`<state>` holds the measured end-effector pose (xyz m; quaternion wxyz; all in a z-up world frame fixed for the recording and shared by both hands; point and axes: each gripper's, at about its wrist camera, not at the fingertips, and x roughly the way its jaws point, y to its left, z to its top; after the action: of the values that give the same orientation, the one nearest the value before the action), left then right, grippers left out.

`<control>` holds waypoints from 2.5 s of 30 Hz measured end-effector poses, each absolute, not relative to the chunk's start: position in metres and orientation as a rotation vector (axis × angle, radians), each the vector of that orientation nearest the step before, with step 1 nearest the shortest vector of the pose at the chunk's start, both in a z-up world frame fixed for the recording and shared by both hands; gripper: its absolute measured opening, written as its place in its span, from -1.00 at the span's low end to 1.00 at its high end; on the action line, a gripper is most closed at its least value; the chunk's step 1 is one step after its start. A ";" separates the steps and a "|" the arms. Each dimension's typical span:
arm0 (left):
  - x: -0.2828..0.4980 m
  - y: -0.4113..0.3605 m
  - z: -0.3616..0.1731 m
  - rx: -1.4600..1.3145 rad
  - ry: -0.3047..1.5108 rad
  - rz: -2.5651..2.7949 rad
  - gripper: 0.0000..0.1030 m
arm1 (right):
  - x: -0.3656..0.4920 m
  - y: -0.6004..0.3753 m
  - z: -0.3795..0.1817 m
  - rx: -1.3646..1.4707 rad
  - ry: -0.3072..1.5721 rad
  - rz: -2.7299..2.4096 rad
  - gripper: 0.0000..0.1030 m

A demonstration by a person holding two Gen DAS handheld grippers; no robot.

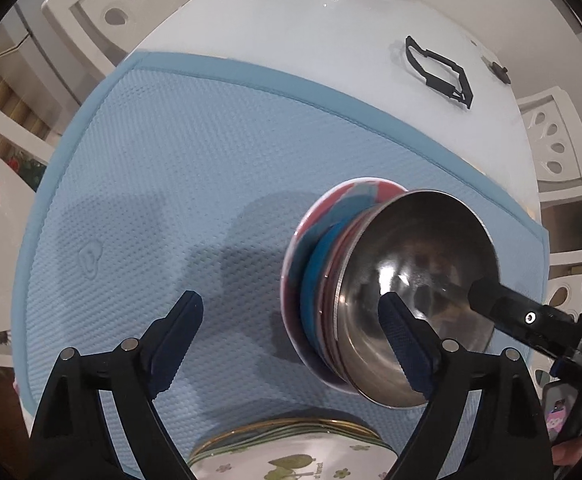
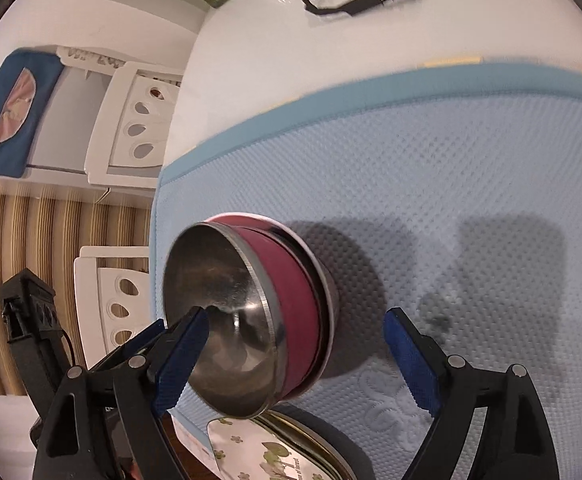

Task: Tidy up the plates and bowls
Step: 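Open both grippers and regrip the whole bowl stack at its rim, then lift the bowl stack with both grippers and carry it toward the floral plates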

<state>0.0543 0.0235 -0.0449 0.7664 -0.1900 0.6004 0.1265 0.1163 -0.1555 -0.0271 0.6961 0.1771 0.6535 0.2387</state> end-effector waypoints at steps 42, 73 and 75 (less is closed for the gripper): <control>0.076 0.024 -0.074 -0.505 1.269 0.075 -0.14 | 0.123 -0.134 -0.079 0.465 1.491 0.611 0.08; 0.049 0.020 -0.020 -0.470 1.185 0.090 -0.15 | 0.102 -0.126 -0.028 0.425 1.428 0.653 0.07; 0.046 0.019 -0.016 -0.471 1.183 0.091 -0.15 | 0.098 -0.126 -0.023 0.421 1.424 0.654 0.07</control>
<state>0.0455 0.0194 -0.0163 0.8031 -0.2199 0.5522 0.0425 0.0976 -0.1258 -0.0234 0.6885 0.1881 0.6364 0.2925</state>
